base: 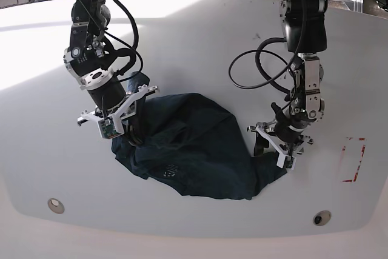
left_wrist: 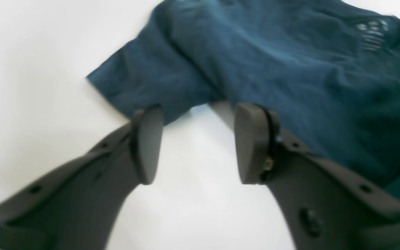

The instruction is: Fold the T-shirt properly

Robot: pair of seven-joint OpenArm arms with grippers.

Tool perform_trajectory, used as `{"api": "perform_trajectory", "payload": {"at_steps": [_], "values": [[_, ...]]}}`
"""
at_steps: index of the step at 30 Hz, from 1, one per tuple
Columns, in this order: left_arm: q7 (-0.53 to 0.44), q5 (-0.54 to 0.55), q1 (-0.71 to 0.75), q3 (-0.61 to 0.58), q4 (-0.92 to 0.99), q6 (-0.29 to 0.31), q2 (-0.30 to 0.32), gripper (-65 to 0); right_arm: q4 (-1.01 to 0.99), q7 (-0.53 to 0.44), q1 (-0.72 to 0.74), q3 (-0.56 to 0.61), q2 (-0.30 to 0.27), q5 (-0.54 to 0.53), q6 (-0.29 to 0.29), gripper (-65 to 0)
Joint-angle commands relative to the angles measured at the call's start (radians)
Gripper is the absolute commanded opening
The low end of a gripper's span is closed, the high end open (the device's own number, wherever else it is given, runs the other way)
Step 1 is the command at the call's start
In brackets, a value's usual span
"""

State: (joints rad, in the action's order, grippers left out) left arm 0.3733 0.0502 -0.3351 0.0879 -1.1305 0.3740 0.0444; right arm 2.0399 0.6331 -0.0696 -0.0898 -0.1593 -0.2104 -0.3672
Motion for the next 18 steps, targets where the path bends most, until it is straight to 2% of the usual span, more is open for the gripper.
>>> {"api": "perform_trajectory", "payload": {"at_steps": [1, 3, 7, 18], "values": [[-0.042, 0.021, -0.027, -0.011, -0.014, 0.009, -0.008, -23.7, 0.016, -0.026, 0.015, -0.004, -0.008, -0.011, 0.002, -64.3], [-0.048, 0.022, -0.028, -0.014, -0.016, 0.011, -0.007, -21.2, 0.018, -0.025, 0.016, -0.005, -0.008, -0.011, 0.003, -64.3], [-0.049, 0.022, -0.03, -0.031, -0.019, 0.012, -0.004, -20.5, 0.032, -0.029, 0.014, -0.008, -0.006, -0.013, -0.001, -64.4], [-0.034, 0.053, -0.034, -0.06, 0.011, 0.007, 0.003, -23.5, 0.035, -0.031, 0.011, -0.008, -0.004, -0.012, 0.001, -64.8]]}}
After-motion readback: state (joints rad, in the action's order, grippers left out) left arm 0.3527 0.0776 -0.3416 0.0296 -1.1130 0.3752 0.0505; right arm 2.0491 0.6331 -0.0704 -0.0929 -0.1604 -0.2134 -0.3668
